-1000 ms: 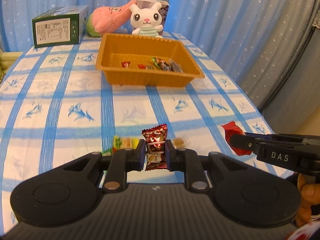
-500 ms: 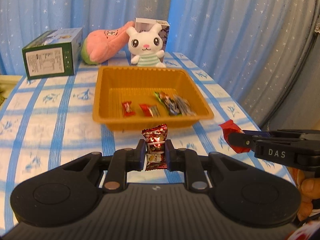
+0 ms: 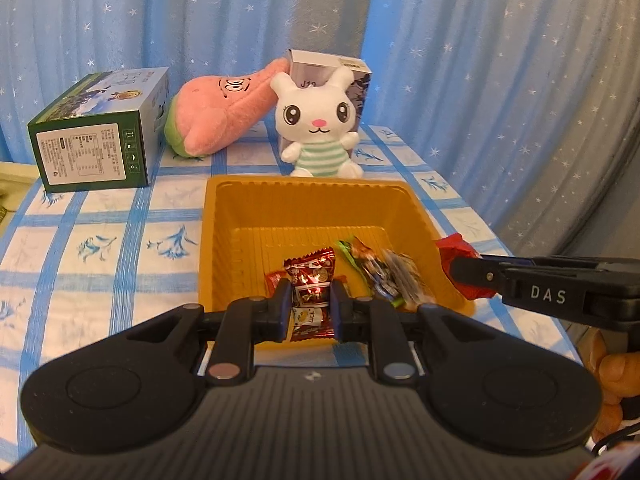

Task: Organize snacks
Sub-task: 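Carry both held candies over the orange tray, then open both grippers to drop the candies into the tray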

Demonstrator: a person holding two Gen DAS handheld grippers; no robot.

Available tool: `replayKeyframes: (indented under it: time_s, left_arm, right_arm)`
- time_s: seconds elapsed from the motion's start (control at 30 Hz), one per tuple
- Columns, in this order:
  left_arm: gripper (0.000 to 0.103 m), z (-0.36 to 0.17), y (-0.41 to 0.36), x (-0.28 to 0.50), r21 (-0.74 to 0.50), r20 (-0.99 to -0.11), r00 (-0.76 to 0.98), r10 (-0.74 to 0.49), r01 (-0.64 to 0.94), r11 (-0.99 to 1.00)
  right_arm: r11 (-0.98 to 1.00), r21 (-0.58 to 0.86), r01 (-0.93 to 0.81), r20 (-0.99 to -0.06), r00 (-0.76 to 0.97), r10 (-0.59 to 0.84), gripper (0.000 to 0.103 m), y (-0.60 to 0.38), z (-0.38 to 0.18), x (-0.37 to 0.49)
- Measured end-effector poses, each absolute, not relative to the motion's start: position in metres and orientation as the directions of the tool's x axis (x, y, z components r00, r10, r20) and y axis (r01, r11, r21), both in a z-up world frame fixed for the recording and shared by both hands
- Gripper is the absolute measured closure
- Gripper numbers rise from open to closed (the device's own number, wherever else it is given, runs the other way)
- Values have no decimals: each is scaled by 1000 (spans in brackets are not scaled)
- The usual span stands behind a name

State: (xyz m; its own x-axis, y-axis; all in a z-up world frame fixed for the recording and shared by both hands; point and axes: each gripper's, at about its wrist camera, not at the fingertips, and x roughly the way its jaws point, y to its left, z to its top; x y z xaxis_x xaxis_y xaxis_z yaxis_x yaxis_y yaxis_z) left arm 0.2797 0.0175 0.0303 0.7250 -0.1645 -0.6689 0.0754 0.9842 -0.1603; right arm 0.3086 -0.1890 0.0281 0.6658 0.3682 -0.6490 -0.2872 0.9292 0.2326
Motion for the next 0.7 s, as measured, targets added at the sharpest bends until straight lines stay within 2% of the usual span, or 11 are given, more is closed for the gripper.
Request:
replayKeyframes:
  time_s: [0.47,0.57,0.7]
  left_arm:
    - [85,8,25,318,-161,-690,709,-143,41,986]
    - [73,3,31,321,-178,-692,708,-141,22,984]
    - [73,-1,36,316,-157,-695,708,-122,16,987]
  right_arm:
    - [933,244,-265,-686,632,360,78,-180,6,344]
    - [932,252,-261,-686,631,363,78,-181,5,347]
    - [931,258,-258,-688,628,365,78,-183,3,347]
